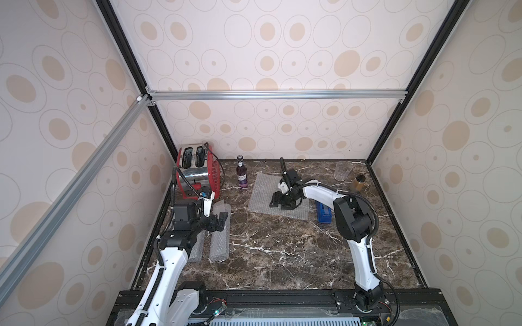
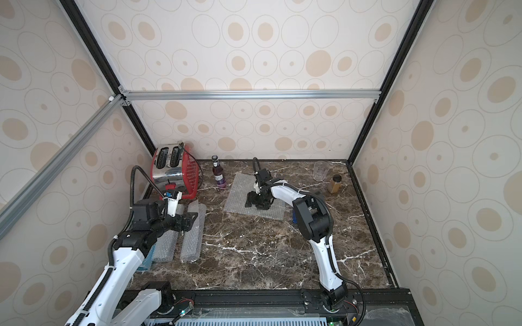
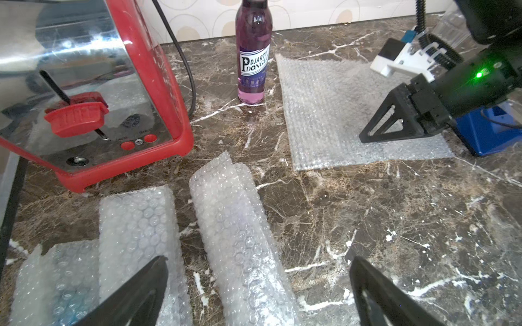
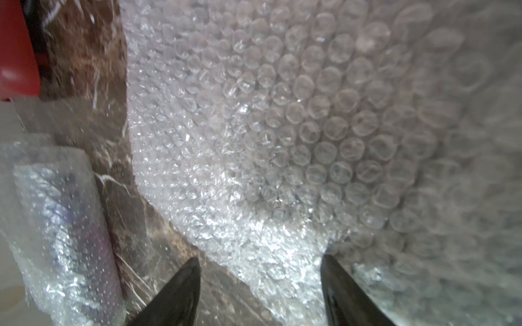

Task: Wrap wine bottles in bubble wrap
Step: Move the bubble wrap to the center of the board.

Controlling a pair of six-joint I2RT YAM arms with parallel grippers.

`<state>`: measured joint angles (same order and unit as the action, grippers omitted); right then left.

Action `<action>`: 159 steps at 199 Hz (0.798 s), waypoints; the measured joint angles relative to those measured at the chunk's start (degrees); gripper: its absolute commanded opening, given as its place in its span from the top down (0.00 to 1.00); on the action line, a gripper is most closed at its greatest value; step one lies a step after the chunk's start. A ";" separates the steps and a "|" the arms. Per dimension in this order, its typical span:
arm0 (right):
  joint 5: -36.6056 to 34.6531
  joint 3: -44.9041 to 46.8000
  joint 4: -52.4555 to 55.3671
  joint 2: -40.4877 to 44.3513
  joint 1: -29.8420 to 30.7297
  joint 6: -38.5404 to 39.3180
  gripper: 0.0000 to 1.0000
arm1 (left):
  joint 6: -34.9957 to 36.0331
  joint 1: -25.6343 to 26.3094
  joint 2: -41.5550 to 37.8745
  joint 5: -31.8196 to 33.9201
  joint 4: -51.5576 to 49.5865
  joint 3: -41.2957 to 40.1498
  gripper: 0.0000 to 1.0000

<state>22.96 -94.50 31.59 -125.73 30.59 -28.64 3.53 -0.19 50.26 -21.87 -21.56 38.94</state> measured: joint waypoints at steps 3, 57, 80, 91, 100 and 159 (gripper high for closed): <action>0.07 0.33 0.07 0.24 0.17 0.24 0.31 | 0.02 0.00 0.02 -0.31 0.00 0.00 0.01; 1.03 7.15 0.07 4.76 1.25 2.45 0.31 | 0.59 -0.11 0.46 -3.02 0.20 0.00 0.00; 1.07 8.61 -0.15 5.77 1.25 2.36 0.31 | 0.61 -0.09 1.46 -3.23 0.17 0.66 0.01; 1.01 8.87 0.17 6.14 1.25 2.27 0.30 | 0.59 0.02 2.38 -3.30 0.13 1.64 0.01; 0.94 8.98 0.50 6.36 1.25 2.21 0.29 | 0.59 0.24 3.39 -3.39 0.13 2.91 0.00; 1.64 10.80 -0.85 15.63 0.76 1.29 0.26 | 0.20 1.81 19.80 -4.87 10.64 15.10 0.02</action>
<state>24.60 -83.70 30.74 -110.10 31.35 -27.35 3.73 1.63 70.06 -26.74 -10.92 54.04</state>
